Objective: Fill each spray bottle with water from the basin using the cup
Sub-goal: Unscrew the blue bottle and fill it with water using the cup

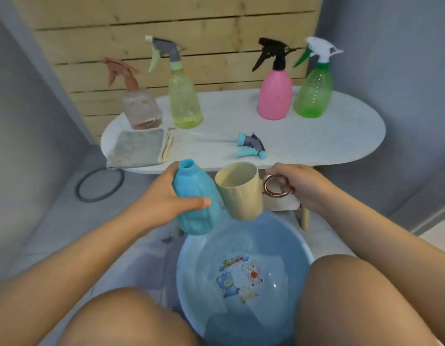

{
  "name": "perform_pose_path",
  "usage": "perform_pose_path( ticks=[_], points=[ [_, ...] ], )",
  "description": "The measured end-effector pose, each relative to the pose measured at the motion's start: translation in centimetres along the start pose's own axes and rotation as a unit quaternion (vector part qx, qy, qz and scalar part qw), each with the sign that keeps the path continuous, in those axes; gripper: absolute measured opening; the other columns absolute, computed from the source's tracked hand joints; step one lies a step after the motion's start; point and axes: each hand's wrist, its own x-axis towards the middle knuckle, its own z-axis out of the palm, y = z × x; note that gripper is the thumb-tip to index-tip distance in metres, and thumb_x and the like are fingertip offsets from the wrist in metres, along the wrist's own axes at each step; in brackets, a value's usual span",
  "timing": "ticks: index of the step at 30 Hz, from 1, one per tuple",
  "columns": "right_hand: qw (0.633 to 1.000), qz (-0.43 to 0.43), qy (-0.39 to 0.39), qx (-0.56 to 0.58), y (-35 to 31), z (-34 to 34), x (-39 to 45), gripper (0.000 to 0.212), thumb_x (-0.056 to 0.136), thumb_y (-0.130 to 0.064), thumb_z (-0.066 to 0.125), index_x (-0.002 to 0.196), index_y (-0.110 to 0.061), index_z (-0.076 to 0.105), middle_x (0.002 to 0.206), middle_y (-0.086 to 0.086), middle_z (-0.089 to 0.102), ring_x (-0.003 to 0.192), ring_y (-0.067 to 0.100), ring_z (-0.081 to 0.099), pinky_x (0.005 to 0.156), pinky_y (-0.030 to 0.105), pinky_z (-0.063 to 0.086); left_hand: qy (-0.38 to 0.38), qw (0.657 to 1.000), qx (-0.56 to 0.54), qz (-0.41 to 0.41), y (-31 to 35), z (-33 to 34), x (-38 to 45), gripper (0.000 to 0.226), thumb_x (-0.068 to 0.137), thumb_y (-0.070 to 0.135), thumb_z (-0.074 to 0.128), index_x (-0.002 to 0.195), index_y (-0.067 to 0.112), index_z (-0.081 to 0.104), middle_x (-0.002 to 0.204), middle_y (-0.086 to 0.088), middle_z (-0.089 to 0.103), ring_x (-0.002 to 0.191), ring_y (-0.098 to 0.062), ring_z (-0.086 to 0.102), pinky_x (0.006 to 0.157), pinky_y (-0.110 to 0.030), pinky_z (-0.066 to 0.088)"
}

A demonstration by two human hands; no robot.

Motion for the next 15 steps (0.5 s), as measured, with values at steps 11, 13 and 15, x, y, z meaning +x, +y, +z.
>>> perform_pose_path(
  ticks=[11, 13, 15],
  points=[
    [0.997, 0.009, 0.068, 0.044, -9.6, -3.1, -1.5, 0.034, 0.086, -0.022, 0.06, 0.056, -0.02, 0.042, 0.04, -0.009, 0.037, 0.033, 0.006, 0.026, 0.047, 0.021, 0.025, 0.098, 0.994, -0.024, 0.038, 9.8, 0.5, 0.3, 0.059, 0.067, 0.014, 0.083, 0.115, 0.024, 0.05, 0.105, 0.001, 0.065, 0.09, -0.013, 0.065, 0.078, -0.033, 0.055],
    [0.993, 0.026, 0.103, 0.058, -9.9, -3.2, -1.2, 0.036, 0.086, -0.023, 0.06, 0.055, -0.019, 0.042, 0.037, -0.01, 0.036, 0.034, 0.007, 0.028, 0.046, 0.02, 0.026, 0.111, 0.993, -0.019, 0.035, 10.3, 1.1, 0.9, 0.064, 0.062, 0.02, 0.086, 0.114, 0.025, 0.05, 0.104, 0.003, 0.065, 0.092, -0.016, 0.064, 0.083, -0.039, 0.055],
    [0.988, 0.034, 0.124, 0.082, -9.7, -3.5, -0.9, 0.036, 0.087, -0.024, 0.059, 0.056, -0.019, 0.042, 0.035, -0.01, 0.036, 0.043, 0.01, 0.03, 0.048, 0.022, 0.027, 0.122, 0.992, -0.027, 0.033, 10.7, 1.8, 1.3, 0.069, 0.058, 0.024, 0.086, 0.116, 0.025, 0.049, 0.103, 0.004, 0.063, 0.093, -0.017, 0.063, 0.085, -0.042, 0.054]
  ],
)
